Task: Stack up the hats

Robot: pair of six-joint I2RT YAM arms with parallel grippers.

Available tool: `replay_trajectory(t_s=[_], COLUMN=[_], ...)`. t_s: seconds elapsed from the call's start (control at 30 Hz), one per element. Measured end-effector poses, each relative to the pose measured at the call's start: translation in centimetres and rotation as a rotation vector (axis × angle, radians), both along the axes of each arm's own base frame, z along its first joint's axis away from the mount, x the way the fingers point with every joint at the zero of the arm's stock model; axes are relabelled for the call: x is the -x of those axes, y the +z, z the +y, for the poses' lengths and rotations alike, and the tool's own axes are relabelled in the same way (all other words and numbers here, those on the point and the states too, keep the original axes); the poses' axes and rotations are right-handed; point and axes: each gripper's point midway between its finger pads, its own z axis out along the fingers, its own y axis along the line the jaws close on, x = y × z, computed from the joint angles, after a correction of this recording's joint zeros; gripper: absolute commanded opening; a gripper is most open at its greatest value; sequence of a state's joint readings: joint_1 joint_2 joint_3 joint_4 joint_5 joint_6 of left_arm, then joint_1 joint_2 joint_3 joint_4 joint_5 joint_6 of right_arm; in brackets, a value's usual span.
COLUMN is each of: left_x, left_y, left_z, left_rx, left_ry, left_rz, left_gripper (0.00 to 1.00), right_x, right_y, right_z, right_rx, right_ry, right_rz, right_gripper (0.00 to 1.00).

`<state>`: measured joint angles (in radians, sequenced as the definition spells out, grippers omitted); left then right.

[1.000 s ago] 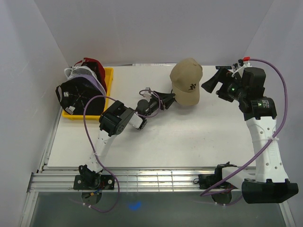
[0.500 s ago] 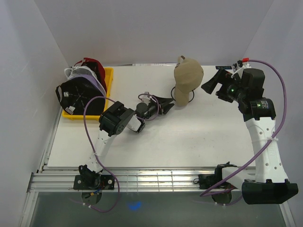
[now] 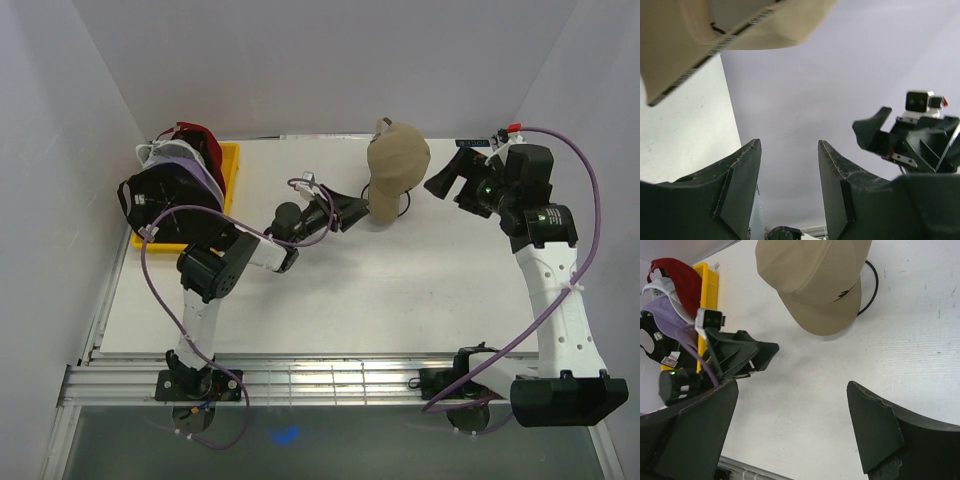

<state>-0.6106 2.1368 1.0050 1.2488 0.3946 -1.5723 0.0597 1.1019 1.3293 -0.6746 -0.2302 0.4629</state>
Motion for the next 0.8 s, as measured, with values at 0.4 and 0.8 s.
replay_trajectory(t_s=[0.4, 0.8], left_x=[0.1, -7.5], left_y=[4.7, 13.1], left_z=[-0.3, -1.4], left_rx=[-0.336, -0.560], left_ry=[-0.022, 0.154], left_rz=[-0.198, -0.344], left_gripper=[0.60, 0.57], right_x=[-9.2, -15.0], right_y=[-1.8, -2.3], right_z=[-0.3, -1.3], right_rx=[0.017, -0.007], right_ry=[-0.032, -0.038], right_rz=[0.073, 0.082], right_gripper=[1.00, 0.89])
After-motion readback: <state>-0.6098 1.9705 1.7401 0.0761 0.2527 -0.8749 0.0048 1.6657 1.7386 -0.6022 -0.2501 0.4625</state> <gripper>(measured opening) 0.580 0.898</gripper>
